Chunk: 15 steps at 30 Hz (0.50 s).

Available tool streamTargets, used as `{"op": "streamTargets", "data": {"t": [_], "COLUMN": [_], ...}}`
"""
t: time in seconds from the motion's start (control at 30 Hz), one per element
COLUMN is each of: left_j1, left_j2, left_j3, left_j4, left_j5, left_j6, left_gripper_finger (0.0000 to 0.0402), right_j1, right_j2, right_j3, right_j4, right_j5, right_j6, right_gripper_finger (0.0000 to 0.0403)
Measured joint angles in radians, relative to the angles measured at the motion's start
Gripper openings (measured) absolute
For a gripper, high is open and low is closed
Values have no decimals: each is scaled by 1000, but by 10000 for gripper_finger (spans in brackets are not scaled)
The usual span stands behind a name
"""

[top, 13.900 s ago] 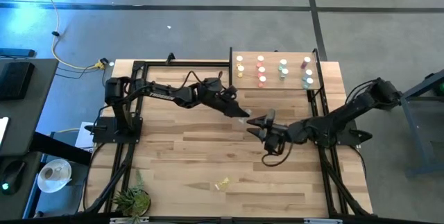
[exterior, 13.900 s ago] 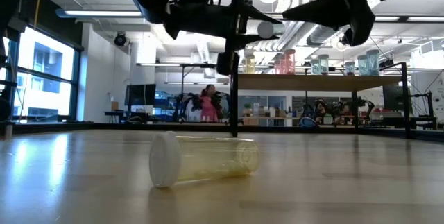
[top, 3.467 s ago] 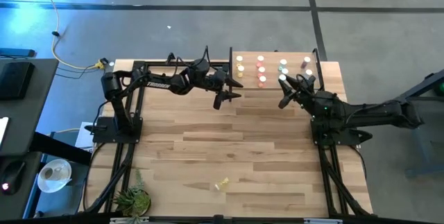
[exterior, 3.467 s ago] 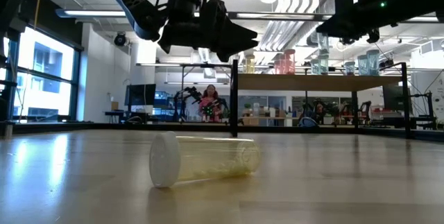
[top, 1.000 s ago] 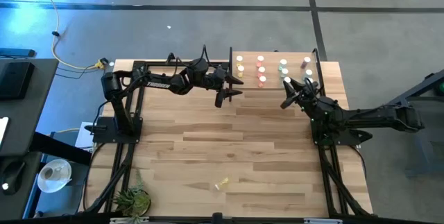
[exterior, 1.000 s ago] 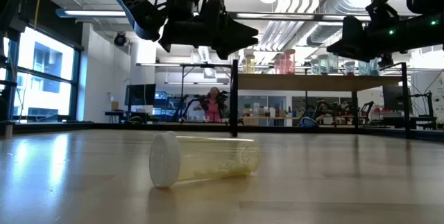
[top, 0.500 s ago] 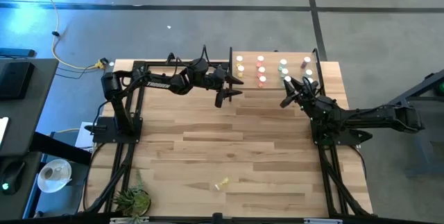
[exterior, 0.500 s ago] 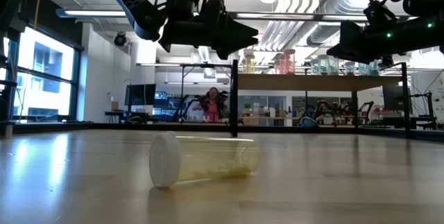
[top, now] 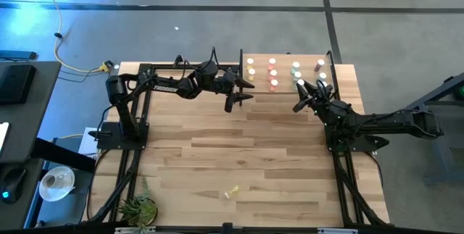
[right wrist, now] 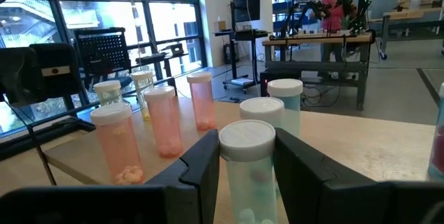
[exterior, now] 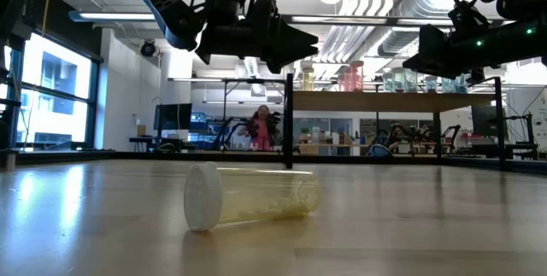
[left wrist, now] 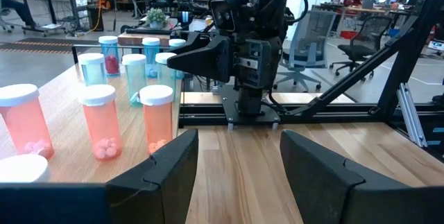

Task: Pick and place medicine bottles onto shelf by color
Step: Put the green pill bottle on the shelf aligned with the other green pill bottle

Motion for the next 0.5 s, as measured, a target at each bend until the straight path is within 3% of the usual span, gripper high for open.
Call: {"op": "streamTargets", "data": {"t": [0.5], "left_j1": [0], "left_j2": [0], "left_j3": [0], "left_j4": [0], "left_j5": [0], "left_j6": [0], "left_gripper_finger": [195], "right_j1": [0], "right_j2": [0], "right_j3": [0], "right_j4": [0], "right_j5": [0], "right_j6": [-11], "right_gripper_finger": [133]}}
